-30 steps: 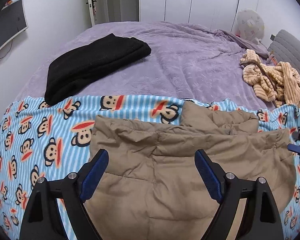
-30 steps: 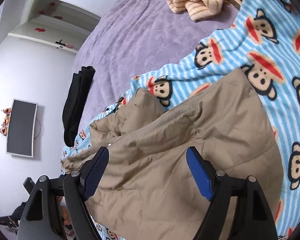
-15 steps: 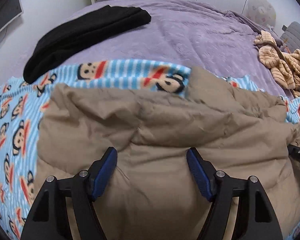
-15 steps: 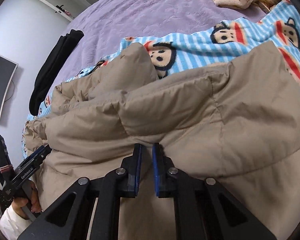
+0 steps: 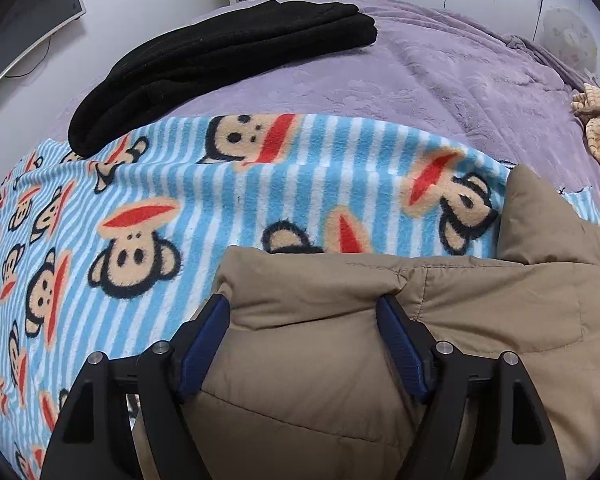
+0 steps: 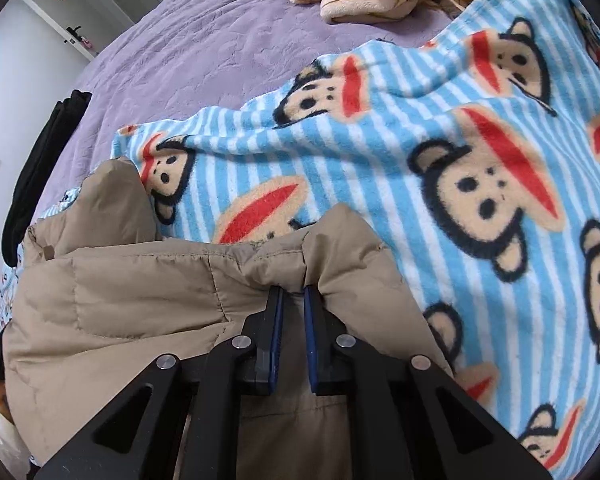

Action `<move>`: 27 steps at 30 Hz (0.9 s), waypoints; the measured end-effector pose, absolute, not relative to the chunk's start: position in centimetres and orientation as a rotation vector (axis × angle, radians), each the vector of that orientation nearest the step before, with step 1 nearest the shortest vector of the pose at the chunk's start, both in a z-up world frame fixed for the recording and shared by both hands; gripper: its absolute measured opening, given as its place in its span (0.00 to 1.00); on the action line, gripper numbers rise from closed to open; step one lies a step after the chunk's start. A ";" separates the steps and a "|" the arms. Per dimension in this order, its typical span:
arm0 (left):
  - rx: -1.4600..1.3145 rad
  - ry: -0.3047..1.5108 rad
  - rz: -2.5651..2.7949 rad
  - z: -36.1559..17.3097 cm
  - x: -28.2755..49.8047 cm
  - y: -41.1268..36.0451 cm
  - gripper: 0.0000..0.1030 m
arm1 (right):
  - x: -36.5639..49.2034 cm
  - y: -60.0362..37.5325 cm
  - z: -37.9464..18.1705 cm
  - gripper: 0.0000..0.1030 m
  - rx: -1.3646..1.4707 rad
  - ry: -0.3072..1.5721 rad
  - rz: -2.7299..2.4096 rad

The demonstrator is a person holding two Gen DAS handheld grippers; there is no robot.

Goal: Fold large clothes

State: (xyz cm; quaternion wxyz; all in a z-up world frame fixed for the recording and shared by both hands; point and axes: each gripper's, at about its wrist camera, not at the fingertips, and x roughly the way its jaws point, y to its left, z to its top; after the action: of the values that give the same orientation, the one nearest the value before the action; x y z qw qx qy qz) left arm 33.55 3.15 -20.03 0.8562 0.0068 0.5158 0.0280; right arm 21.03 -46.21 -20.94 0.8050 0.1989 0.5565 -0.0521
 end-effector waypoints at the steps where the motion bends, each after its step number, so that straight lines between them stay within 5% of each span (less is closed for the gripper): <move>1: 0.002 1.095 0.063 -20.2 33.8 3.3 0.80 | 21.5 -46.0 -21.2 0.09 0.408 1.193 -0.115; 20: 0.025 1.168 0.022 -11.9 24.0 4.1 0.81 | 16.2 -43.4 -13.6 0.15 0.475 1.147 -0.127; 23: 0.013 1.169 -0.008 -10.8 21.9 3.8 0.81 | 13.8 -42.6 -12.2 0.22 0.483 1.144 -0.108; 27: 0.002 1.201 -0.033 -10.0 19.1 3.5 0.81 | 10.9 -41.2 -10.9 0.44 0.528 1.142 -0.081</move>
State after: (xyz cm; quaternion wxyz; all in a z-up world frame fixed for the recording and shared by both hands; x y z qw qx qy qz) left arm 19.14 3.54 -10.01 0.8250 0.0012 0.5649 -0.0153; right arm 10.90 -41.18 -10.88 0.8079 0.2467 0.5338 -0.0381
